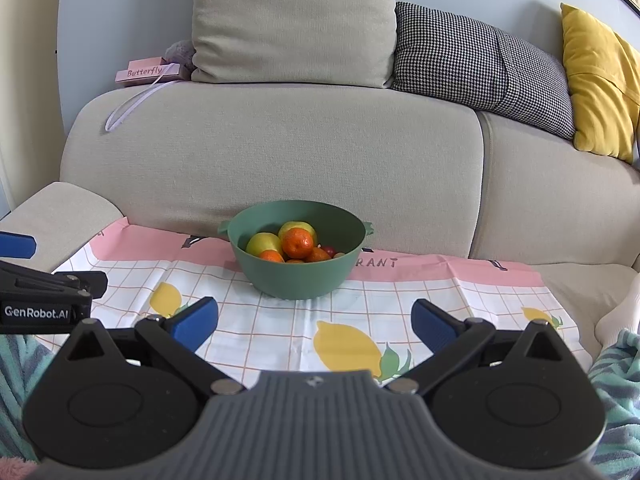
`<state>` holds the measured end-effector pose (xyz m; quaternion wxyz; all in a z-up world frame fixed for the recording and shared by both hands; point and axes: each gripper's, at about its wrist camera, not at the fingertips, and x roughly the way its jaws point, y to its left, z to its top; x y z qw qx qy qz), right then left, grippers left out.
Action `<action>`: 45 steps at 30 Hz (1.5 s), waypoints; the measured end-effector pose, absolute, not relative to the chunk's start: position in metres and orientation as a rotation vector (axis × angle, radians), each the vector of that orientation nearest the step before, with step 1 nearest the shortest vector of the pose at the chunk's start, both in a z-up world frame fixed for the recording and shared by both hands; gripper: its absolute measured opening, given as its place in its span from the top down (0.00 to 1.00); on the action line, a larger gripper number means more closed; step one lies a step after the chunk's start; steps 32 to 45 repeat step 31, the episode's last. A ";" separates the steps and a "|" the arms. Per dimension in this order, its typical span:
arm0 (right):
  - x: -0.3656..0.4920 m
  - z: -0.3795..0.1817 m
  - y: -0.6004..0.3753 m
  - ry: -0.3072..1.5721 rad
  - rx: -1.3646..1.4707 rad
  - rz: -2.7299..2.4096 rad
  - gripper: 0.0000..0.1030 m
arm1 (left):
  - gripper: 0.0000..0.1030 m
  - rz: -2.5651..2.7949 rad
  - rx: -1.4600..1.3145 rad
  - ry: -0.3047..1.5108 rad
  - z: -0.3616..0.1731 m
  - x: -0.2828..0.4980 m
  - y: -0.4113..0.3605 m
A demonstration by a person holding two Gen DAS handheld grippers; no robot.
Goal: Organize fruits
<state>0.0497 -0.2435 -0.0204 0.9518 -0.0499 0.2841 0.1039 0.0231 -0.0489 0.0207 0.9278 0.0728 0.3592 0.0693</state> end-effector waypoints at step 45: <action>0.050 -0.020 -0.243 0.582 -0.102 0.210 0.04 | 0.01 0.137 0.144 0.727 0.023 0.023 -0.048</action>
